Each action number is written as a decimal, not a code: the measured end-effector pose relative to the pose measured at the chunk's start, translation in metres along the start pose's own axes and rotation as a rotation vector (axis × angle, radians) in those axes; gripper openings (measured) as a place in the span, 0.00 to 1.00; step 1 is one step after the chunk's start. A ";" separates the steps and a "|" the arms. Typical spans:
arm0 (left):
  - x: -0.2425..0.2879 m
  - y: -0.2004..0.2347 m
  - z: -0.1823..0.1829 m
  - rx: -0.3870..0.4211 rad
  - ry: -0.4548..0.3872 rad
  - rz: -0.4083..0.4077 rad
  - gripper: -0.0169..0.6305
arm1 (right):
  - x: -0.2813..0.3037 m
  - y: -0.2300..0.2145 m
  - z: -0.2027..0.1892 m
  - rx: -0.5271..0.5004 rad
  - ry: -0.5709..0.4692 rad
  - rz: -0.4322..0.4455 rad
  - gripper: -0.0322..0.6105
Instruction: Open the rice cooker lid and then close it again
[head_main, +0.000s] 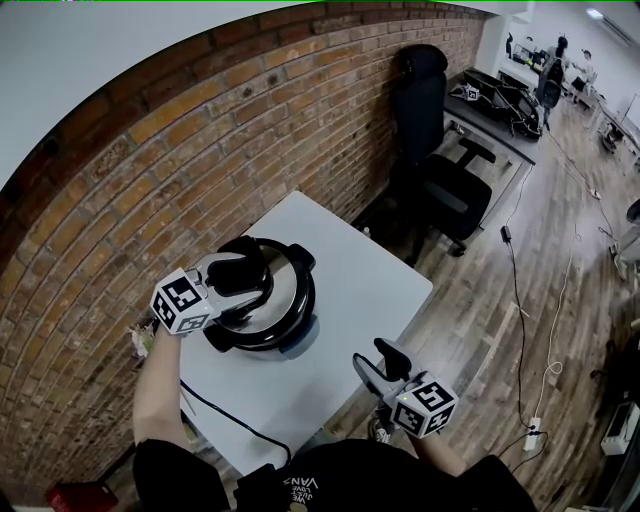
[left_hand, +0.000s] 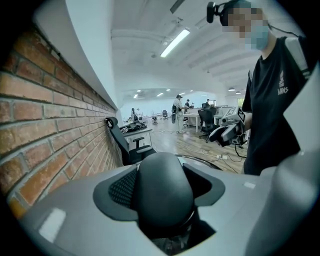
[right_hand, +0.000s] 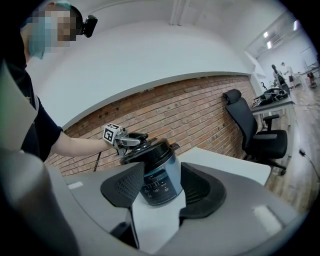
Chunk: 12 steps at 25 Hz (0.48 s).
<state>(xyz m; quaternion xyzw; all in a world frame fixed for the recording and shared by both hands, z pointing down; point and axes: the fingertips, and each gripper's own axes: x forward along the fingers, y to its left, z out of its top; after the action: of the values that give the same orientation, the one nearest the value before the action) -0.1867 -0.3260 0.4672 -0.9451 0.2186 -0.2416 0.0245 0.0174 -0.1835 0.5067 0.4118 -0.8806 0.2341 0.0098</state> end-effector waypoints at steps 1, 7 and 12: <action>0.000 0.000 0.000 0.002 -0.002 -0.002 0.46 | 0.000 0.000 0.000 -0.001 0.003 -0.002 0.39; 0.004 -0.001 0.003 0.012 0.015 -0.009 0.46 | 0.004 0.005 -0.003 -0.008 0.016 0.004 0.39; 0.008 -0.001 0.002 0.020 0.035 -0.017 0.46 | 0.010 0.010 -0.004 -0.009 0.030 0.014 0.39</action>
<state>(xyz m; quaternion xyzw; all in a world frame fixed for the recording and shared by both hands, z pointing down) -0.1792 -0.3287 0.4686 -0.9423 0.2084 -0.2604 0.0282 0.0026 -0.1830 0.5085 0.4019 -0.8844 0.2362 0.0231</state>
